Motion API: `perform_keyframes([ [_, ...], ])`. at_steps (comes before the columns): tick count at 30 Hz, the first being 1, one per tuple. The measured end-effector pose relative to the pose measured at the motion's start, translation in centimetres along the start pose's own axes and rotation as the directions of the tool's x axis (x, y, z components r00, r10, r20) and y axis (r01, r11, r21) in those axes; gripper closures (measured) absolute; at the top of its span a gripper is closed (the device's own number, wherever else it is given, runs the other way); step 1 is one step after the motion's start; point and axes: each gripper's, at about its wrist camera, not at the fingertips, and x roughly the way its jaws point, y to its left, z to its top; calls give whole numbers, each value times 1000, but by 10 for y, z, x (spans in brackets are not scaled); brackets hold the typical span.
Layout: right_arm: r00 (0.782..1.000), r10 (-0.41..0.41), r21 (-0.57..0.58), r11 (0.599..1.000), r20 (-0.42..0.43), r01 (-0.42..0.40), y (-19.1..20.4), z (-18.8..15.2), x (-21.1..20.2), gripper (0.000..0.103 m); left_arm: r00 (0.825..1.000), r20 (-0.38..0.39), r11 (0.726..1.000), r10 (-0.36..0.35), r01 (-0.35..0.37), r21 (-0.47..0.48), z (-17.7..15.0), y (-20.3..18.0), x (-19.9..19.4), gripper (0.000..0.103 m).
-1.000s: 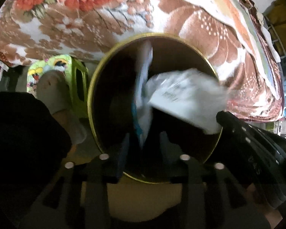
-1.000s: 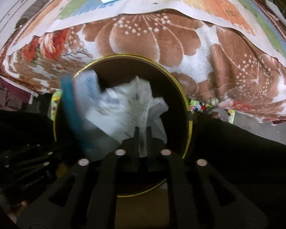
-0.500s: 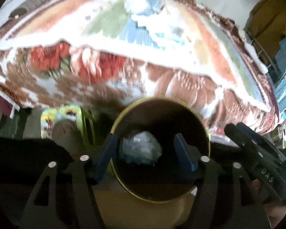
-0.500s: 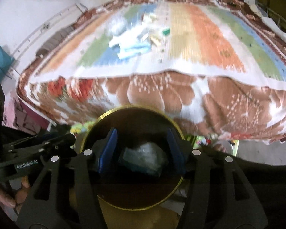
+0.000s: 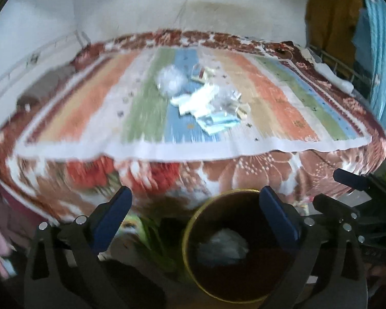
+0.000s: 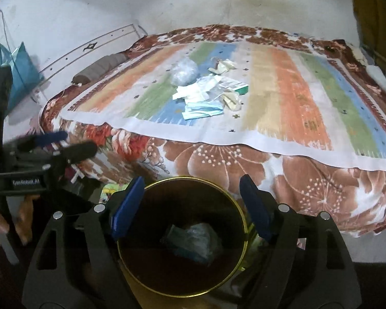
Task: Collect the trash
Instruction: 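Move both open tools back toward the remaining trash on the bed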
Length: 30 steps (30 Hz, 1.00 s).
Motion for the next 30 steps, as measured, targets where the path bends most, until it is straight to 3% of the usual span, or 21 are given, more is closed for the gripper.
perform_keyframes([
  [5, 1000, -21, -46, 999, 14, 21, -3, 18, 3, 31, 1000, 14, 997, 13, -14, 73, 20, 1, 2, 6],
  [10, 999, -37, -109, 993, 23, 39, -6, 41, 16, 31, 996, -60, 998, -64, 64, -10, 37, 17, 25, 6],
  [14, 998, -35, -130, 991, 56, 42, -10, 60, 27, 31, 997, -60, 999, -46, 46, -10, 56, 23, 43, 6],
  [21, 997, -10, -164, 986, 77, 23, -9, 84, 48, 31, 986, -123, 987, -115, 100, -128, 81, 48, 76, 6],
  [30, 997, 17, -230, 973, 70, -1, -5, 107, 76, 31, 981, -152, 989, -120, 106, -99, 104, 55, 109, 6],
])
